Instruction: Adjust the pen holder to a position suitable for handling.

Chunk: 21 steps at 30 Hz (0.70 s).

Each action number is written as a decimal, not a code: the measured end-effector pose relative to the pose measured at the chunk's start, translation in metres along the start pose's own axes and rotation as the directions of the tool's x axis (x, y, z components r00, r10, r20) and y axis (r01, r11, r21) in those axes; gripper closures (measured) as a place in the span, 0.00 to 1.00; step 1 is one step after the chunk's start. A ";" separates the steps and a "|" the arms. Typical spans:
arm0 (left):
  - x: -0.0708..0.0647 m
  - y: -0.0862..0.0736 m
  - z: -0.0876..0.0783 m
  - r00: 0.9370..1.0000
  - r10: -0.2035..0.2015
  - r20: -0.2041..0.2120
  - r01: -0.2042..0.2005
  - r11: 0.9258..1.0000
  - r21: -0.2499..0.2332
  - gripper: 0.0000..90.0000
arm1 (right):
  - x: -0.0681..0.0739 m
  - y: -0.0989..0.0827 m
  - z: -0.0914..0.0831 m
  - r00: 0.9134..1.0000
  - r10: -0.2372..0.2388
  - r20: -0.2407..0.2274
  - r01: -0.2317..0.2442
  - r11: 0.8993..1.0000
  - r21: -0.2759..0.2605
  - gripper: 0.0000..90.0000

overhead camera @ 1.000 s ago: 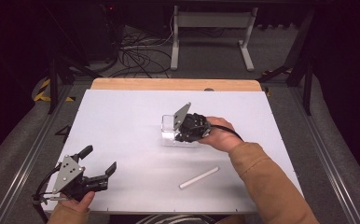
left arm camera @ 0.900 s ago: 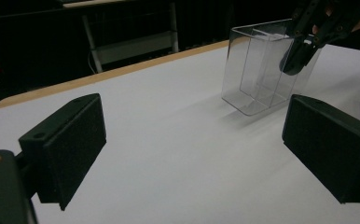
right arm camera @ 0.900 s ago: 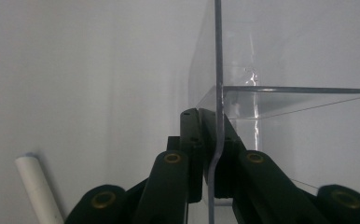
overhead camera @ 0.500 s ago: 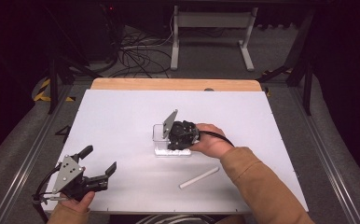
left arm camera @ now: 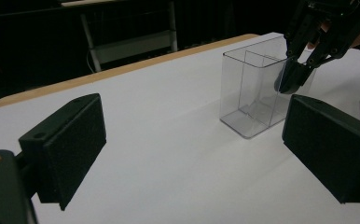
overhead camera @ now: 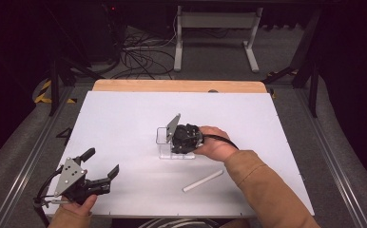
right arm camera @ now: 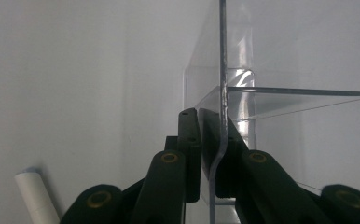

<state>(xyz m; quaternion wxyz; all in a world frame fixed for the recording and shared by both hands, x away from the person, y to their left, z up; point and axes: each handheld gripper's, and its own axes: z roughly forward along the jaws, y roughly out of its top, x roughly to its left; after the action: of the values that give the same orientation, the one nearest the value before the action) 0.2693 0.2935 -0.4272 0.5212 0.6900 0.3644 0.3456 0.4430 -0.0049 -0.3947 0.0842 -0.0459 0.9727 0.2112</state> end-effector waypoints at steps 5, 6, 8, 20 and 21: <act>0.001 0.000 0.001 1.000 0.000 -0.002 0.000 1.000 -0.002 0.08 | 0.000 -0.002 -0.012 1.000 0.015 0.009 -0.015 0.998 -0.054 0.75; 0.001 0.000 0.001 1.000 0.000 -0.002 0.000 1.000 -0.002 0.08 | 0.000 -0.003 -0.016 1.000 0.025 0.012 -0.024 0.997 -0.075 0.70; 0.001 0.000 0.001 1.000 -0.003 0.001 0.003 1.000 0.001 0.08 | 0.001 -0.005 -0.027 0.999 0.046 0.027 -0.043 0.991 -0.125 0.60; 0.002 0.001 0.005 1.000 -0.003 0.009 0.003 1.000 0.001 0.08 | 0.012 -0.027 -0.084 0.982 0.177 0.067 -0.138 0.911 -0.388 0.24; 0.001 0.001 0.006 1.000 -0.004 0.009 0.004 1.000 0.001 0.08 | 0.013 -0.029 -0.086 0.980 0.187 0.074 -0.143 0.906 -0.399 0.24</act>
<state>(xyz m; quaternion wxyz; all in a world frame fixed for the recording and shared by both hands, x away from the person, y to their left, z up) 0.2748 0.2919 -0.4275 0.5232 0.6910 0.3634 0.3415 0.4219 -0.0683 -0.3314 0.1090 0.0323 0.9049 0.4101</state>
